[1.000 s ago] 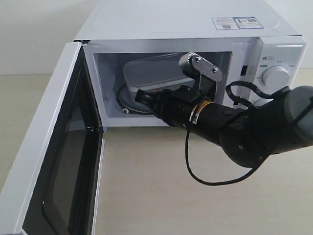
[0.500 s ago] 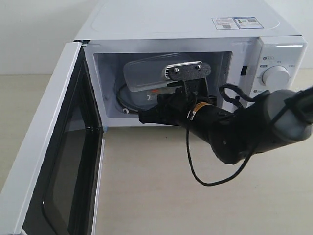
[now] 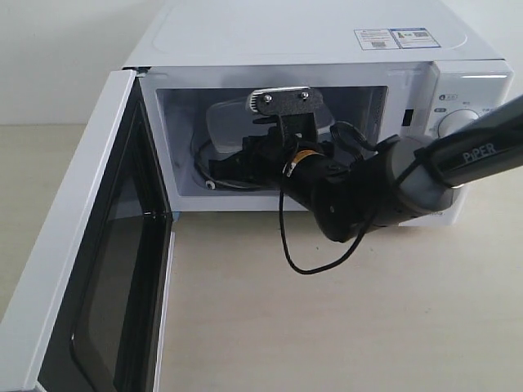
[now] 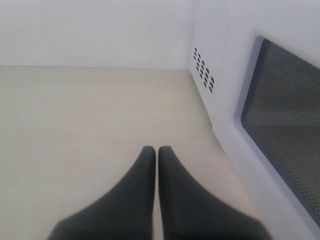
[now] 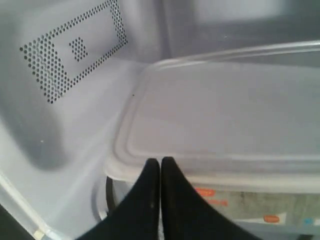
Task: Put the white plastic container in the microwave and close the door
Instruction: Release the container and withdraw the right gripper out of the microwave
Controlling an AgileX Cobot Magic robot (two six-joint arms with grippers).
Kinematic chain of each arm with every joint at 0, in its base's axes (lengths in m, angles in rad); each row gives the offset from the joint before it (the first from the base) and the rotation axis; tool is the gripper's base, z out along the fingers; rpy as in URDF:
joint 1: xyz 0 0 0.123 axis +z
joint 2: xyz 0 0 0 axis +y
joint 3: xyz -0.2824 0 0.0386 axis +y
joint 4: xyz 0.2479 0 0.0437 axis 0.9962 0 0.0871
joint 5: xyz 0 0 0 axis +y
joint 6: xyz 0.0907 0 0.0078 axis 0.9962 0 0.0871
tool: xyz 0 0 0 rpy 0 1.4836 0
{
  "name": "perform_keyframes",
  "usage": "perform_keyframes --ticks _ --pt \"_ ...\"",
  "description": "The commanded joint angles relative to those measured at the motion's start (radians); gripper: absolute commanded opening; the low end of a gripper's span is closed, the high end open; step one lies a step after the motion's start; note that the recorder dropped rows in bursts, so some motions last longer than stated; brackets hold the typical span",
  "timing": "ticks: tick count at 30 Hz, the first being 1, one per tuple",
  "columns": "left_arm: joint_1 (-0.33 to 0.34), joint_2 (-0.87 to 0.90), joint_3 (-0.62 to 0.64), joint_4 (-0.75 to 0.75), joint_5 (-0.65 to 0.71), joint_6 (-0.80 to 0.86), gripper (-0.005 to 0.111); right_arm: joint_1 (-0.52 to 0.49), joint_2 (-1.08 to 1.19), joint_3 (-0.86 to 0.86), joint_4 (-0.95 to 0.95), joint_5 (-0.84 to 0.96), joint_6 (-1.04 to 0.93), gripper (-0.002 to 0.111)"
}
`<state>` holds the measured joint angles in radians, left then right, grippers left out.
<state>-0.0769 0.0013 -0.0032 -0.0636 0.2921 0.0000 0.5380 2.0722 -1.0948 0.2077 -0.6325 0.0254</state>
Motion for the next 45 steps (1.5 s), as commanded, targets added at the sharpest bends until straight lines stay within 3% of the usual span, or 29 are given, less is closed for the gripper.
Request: perform_keyframes --ticks 1,27,31,36,39,45 --pt "-0.005 -0.001 0.003 0.001 0.003 0.008 0.004 0.001 -0.001 -0.017 0.002 0.037 -0.014 0.000" --pt "-0.005 -0.001 0.003 0.001 0.003 0.008 0.004 0.031 -0.048 -0.009 0.076 0.139 -0.164 0.000" --pt "-0.005 -0.001 0.003 0.001 0.003 0.008 0.004 0.084 -0.174 0.116 0.076 0.114 -0.193 0.000" --pt "-0.005 -0.001 0.003 0.001 0.003 0.008 0.004 0.157 -0.492 0.480 0.076 0.059 -0.200 0.000" --pt "-0.005 -0.001 0.003 0.001 0.003 0.008 0.004 0.161 -0.665 0.622 0.077 0.162 -0.165 0.000" --pt "-0.005 -0.001 0.003 0.001 0.003 0.008 0.004 0.161 -0.818 0.664 0.097 0.249 -0.165 0.000"
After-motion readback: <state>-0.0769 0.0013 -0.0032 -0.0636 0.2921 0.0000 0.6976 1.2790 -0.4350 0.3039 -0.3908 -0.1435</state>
